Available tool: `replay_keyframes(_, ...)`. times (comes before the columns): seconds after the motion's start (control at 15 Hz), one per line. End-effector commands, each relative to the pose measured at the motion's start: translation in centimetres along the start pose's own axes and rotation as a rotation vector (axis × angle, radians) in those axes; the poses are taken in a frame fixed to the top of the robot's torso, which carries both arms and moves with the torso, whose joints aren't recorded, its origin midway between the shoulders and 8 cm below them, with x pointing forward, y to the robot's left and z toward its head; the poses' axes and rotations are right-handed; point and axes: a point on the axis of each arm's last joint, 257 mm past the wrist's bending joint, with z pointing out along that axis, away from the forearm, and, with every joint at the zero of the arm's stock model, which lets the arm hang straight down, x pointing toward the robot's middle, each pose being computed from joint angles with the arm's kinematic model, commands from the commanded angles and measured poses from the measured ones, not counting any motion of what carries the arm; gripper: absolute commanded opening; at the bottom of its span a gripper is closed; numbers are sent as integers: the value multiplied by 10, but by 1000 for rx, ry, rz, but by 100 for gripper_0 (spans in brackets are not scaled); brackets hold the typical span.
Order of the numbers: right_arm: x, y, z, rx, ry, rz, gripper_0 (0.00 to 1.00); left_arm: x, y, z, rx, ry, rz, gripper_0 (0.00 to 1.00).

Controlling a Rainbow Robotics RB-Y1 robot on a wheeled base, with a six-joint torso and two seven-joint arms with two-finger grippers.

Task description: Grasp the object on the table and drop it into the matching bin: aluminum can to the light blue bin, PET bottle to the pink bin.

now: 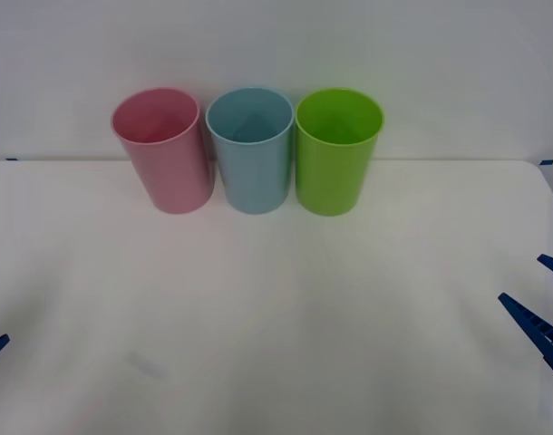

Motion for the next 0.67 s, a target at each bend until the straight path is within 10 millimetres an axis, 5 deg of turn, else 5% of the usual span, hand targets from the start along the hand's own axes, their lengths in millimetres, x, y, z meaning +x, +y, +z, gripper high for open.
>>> replay_keyframes(0.07,0,0,0,0,0,0,100,6,-3,3,7,-26,-55,100)
replay_keyframes(0.67,0,0,0,0,0,0,100,16,-8,11,27,-47,-117,100)
